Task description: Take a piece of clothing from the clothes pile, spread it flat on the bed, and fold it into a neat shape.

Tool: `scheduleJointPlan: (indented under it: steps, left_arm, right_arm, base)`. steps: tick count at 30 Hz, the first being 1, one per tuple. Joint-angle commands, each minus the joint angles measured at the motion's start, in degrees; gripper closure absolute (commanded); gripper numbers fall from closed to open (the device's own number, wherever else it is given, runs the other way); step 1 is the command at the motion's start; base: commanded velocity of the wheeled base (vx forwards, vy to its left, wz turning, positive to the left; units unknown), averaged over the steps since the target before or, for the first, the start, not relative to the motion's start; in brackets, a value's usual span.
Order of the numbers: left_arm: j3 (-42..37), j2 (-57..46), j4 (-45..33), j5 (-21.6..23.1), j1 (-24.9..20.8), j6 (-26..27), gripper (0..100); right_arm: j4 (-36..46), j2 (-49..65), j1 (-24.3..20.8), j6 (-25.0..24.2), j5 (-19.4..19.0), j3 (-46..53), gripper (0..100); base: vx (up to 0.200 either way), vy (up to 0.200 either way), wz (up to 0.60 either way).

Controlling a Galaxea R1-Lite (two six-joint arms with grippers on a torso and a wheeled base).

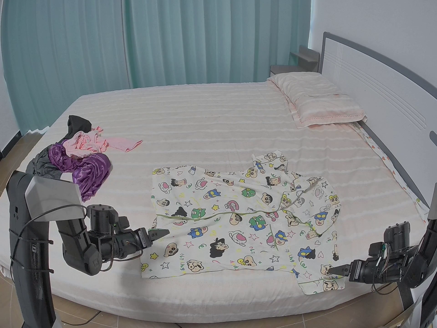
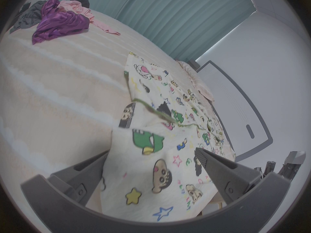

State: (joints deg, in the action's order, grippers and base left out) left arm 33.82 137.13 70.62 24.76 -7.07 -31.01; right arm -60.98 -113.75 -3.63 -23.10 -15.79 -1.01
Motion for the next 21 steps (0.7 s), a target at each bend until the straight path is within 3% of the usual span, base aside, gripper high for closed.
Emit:
scheduleJointPlan:
  steps: [1,9,11,12,15,21]
  left_arm:
    - [5.56,0.86,-2.94,0.29,-1.19,-1.86,0]
    - [14.70,1.65,-11.82,-0.85,-1.72,-2.03,0]
    - [15.84,2.17,-11.73,-3.14,-1.54,-2.12,0]
    - [16.63,2.35,-11.38,-7.01,-1.45,-2.12,0]
    - [16.90,2.17,-11.29,-8.94,-1.37,-2.39,0]
    - [16.72,-0.81,-6.64,-9.64,1.18,-10.30,0]
  right_arm:
    - [-0.11,-0.24,-0.06,-0.01,-0.03,1.01,0]
    - [-0.11,-0.24,-0.06,-0.01,-0.03,1.01,0]
    - [-0.11,-0.16,-0.06,-0.01,-0.03,1.01,0]
    - [-0.11,-0.16,-0.06,-0.01,-0.03,1.01,0]
    - [-0.11,-0.24,-0.06,-0.01,-0.03,1.01,0]
    - [-0.11,-0.16,-0.06,0.07,-0.03,1.01,0]
  base:
    - [0.000,0.000,0.00]
    - [0.000,0.000,0.00]
    - [0.000,0.000,0.00]
    - [0.000,0.000,0.00]
    - [0.000,0.000,0.00]
    - [0.000,0.000,0.00]
